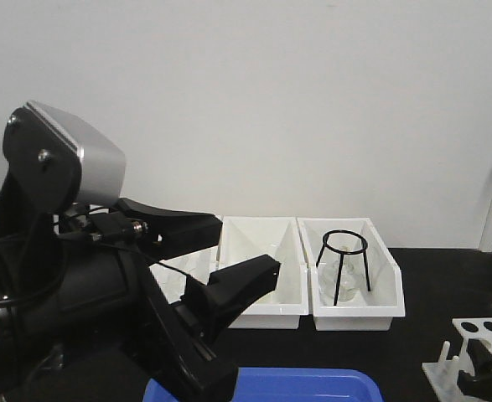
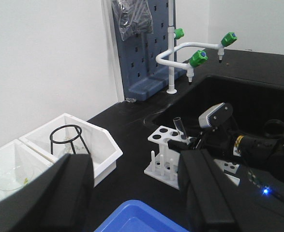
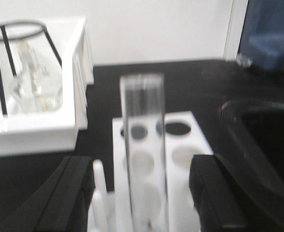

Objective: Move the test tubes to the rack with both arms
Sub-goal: 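Open the right gripper to release the tube and withdraw the left arm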

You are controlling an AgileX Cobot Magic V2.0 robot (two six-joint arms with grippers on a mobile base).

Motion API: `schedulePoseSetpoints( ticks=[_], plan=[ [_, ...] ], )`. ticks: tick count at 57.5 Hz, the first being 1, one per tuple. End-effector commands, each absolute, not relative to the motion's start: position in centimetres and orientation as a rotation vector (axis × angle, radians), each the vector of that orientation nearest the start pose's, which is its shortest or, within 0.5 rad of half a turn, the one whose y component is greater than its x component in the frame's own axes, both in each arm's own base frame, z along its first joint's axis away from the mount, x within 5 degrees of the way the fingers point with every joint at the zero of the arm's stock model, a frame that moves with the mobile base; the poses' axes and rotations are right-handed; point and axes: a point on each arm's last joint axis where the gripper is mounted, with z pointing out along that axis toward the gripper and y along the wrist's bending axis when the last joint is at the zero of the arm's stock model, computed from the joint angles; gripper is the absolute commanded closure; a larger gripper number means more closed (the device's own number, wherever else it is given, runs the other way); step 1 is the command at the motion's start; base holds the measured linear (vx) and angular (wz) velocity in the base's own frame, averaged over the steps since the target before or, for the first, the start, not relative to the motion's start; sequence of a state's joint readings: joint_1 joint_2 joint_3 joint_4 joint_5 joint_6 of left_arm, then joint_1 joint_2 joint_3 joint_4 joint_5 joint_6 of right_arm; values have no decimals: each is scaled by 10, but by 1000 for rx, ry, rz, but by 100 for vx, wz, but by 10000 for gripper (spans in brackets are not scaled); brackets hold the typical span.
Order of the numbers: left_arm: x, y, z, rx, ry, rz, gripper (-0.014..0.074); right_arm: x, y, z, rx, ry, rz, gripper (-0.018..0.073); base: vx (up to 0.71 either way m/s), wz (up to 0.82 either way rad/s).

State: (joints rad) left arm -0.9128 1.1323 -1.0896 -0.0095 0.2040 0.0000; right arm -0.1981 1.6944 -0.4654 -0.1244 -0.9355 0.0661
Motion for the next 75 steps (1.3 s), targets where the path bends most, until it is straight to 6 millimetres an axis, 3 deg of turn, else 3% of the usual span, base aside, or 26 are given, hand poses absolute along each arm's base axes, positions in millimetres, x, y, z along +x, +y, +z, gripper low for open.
schedulePoseSetpoints(
  ticks=[1,15,28,35,40,46,47,59,68,75],
  plan=[
    [150,-195,440,713,1478,-722,98,282,-48,204,71,1542,-77,60,0,0],
    [150,-195,439,710,1489,-726,98,256,-43,263,66,1370,-74,60,0,0],
    [150,-195,431,730,1579,-721,123,216,-31,314,29,1334,-64,116,0,0],
    [149,-194,426,767,1629,-689,237,189,-28,341,38,1413,-91,251,0,0],
    [150,-193,421,806,1660,-641,395,168,-27,358,52,1455,-141,391,0,0],
    [150,-191,418,838,1681,-596,617,149,-28,363,80,1501,-193,545,0,0],
    [150,-191,418,841,1682,-592,621,145,-28,363,88,1509,-199,575,0,0],
    [153,-181,417,863,1691,-474,619,124,-24,361,152,1565,-167,569,0,0],
    [161,-138,426,676,1775,-339,619,126,-9,362,68,1563,-51,566,0,0],
    [156,-100,436,551,1797,-213,619,128,6,363,-23,1548,41,566,0,0]
  ],
)
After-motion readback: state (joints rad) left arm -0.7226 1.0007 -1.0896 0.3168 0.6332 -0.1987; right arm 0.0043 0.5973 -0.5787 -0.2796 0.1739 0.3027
